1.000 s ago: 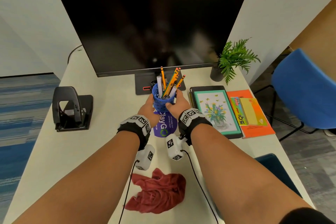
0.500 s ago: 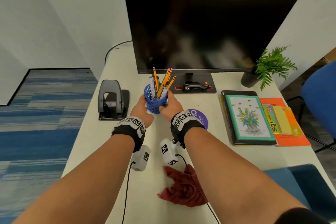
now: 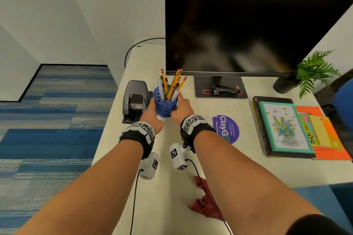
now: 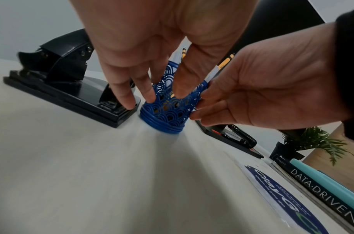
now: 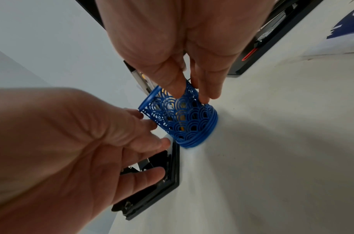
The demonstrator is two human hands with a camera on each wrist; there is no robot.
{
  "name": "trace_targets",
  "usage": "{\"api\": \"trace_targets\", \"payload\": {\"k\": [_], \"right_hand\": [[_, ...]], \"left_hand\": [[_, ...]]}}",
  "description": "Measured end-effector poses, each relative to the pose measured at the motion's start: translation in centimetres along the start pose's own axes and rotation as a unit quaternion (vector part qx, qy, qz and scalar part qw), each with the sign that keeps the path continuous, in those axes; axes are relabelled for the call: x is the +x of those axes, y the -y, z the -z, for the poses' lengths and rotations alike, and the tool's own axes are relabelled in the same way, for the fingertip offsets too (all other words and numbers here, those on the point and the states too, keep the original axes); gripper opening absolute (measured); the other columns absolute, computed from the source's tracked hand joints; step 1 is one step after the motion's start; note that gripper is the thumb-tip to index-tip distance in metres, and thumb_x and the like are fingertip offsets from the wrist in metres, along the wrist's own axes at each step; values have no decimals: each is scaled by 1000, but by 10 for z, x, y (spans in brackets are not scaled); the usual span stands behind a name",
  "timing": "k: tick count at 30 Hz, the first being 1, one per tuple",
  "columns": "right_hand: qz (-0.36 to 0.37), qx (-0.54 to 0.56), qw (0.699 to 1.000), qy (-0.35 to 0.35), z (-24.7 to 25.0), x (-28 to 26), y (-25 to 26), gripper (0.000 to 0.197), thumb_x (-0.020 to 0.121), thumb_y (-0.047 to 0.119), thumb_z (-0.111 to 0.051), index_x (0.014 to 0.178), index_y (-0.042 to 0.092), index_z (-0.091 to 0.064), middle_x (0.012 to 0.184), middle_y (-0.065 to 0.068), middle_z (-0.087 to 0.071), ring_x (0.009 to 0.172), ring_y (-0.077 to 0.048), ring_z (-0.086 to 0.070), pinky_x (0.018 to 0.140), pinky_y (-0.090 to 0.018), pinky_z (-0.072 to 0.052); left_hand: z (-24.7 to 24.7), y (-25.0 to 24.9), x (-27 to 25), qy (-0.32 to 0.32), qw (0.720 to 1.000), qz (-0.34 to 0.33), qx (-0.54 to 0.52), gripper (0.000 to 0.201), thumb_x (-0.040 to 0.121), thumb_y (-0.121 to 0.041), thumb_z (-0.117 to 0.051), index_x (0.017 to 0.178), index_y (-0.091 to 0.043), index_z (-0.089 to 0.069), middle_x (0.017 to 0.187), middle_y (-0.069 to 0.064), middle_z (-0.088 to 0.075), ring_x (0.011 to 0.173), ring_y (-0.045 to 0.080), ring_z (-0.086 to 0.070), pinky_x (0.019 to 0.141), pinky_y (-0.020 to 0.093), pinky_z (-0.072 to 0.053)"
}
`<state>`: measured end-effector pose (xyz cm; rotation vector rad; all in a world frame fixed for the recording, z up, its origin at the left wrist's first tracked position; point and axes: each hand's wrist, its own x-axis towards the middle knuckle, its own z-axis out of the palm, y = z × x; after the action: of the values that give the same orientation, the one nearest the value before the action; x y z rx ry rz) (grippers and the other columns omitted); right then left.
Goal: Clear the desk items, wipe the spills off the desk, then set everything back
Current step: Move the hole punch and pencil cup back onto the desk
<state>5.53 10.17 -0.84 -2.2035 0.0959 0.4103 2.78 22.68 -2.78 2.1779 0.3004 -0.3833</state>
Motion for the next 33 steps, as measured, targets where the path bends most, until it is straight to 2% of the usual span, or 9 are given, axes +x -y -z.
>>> {"api": "trace_targets", "payload": {"k": [4,9,12,14,18,25,29,33], "right_hand": [[-31,-33,999,11,-1,12,-1,78,87,9,-59,151,22,-16,134,-15,-39,115,-35,-54,94,-34,-45],[-34,-15,999,13,1,12,-3,74,89,10,-59,150,14,-16,139,-17,-43,126,-33,-49,100,-36,-43],[-48,-4,999,22,5,4,-11,79,91,17,-59,153,14,-10,146,-17,-39,130,-32,-46,105,-39,-41],[-58,-35,997,31,8,-3,-19,79,92,20,-58,154,16,-9,151,-14,-34,134,-30,-42,110,-41,-38],[-54,-103,993,34,17,-22,-34,64,93,20,-53,150,19,-26,149,-10,-39,134,-27,-41,110,-35,-35],[-66,-188,978,64,36,-66,-49,39,96,24,-49,134,16,-52,138,-6,-53,126,-25,-50,103,-31,-39],[-57,-265,955,121,46,-92,-51,36,97,28,-48,127,12,-59,132,-7,-57,121,-26,-54,100,-33,-43],[-64,-290,943,153,56,-110,-55,36,98,26,-44,127,9,-58,129,-9,-59,117,-27,-58,96,-33,-46]], "left_hand": [[1,-2,5,10,1000,-4,9,101,75,5,-53,149,-41,-3,142,1,-45,121,28,-53,97,40,-49],[-1,-5,5,-12,1000,7,24,94,80,7,-51,151,-34,-5,145,4,-43,125,27,-51,95,32,-45],[-1,-6,1,-19,999,12,41,87,83,4,-52,151,-29,-9,143,7,-44,127,28,-49,98,34,-43],[-2,-5,-3,-18,998,10,62,83,85,1,-53,151,-27,-11,143,9,-44,127,29,-48,100,36,-43],[-6,-2,-10,5,994,12,106,80,87,-7,-54,152,-23,-11,151,8,-35,135,28,-41,108,41,-40],[-21,-3,-29,40,991,4,129,74,90,-7,-53,152,-20,-13,154,6,-29,138,28,-37,111,40,-37],[-33,-7,-46,52,987,3,155,70,90,-10,-54,151,-19,-19,152,6,-32,138,26,-36,111,36,-36],[-47,-13,-61,46,983,-1,176,69,90,-12,-55,150,-22,-22,149,8,-36,133,27,-42,106,34,-40]]}}
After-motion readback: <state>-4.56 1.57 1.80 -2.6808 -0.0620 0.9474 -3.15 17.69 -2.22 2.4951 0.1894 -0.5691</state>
